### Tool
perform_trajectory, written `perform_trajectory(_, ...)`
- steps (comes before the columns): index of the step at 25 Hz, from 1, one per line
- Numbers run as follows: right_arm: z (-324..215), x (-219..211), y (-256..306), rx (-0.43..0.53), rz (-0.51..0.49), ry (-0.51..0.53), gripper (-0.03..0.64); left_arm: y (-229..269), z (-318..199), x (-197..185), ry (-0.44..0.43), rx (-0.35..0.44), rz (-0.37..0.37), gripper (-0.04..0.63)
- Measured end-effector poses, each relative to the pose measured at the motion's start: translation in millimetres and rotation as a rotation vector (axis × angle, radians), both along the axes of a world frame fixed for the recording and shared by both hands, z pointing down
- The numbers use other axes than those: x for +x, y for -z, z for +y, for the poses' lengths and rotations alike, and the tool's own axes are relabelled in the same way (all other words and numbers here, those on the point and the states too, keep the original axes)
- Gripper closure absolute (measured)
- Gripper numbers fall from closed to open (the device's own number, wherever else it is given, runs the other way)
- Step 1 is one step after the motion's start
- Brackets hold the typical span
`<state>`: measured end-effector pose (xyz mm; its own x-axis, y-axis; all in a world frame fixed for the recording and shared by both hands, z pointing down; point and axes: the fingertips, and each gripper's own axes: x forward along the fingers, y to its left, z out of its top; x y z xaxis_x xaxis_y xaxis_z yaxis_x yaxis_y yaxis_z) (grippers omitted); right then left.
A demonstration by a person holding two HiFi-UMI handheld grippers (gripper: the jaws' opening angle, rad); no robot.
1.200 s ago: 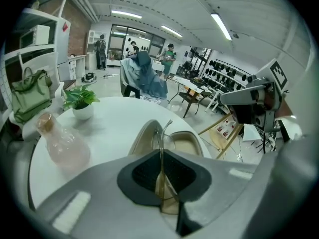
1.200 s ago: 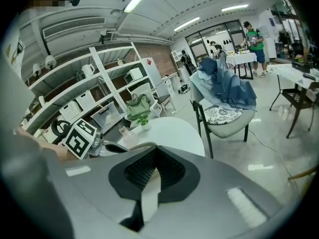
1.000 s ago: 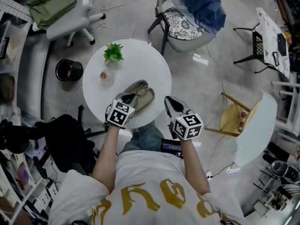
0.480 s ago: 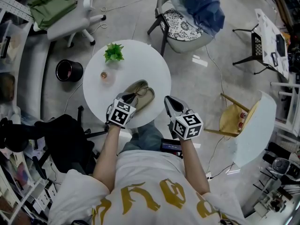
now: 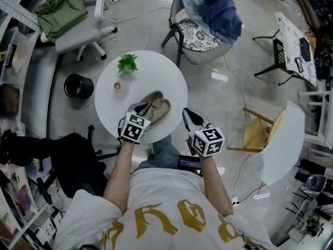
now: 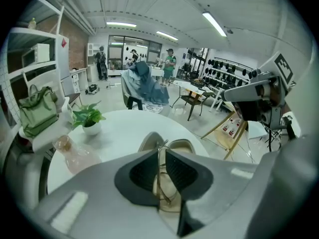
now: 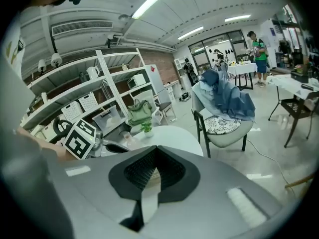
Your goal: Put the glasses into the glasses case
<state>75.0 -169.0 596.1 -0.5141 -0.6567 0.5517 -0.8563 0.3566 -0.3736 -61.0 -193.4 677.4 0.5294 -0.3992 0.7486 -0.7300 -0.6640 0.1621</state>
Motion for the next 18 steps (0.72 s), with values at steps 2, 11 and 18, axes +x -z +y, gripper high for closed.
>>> perform_trajectory(2,2.9,1.1,7.0,0.024,0.004,-0.009,0.591,8.5,0.7,-0.6,0.009,0.018,0.012,0.548)
perform_trajectory(11,21.6,3.2,44.8,0.133,0.013,-0.047,0.591,76.2,14.1,-1.4,0.058,0.124,0.109,0.554)
perform_trajectory(18,39.8,-3.0,72.7,0.203,0.002,-0.074,0.591,124.4,32.9,-1.3,0.066,0.205,0.204,0.566)
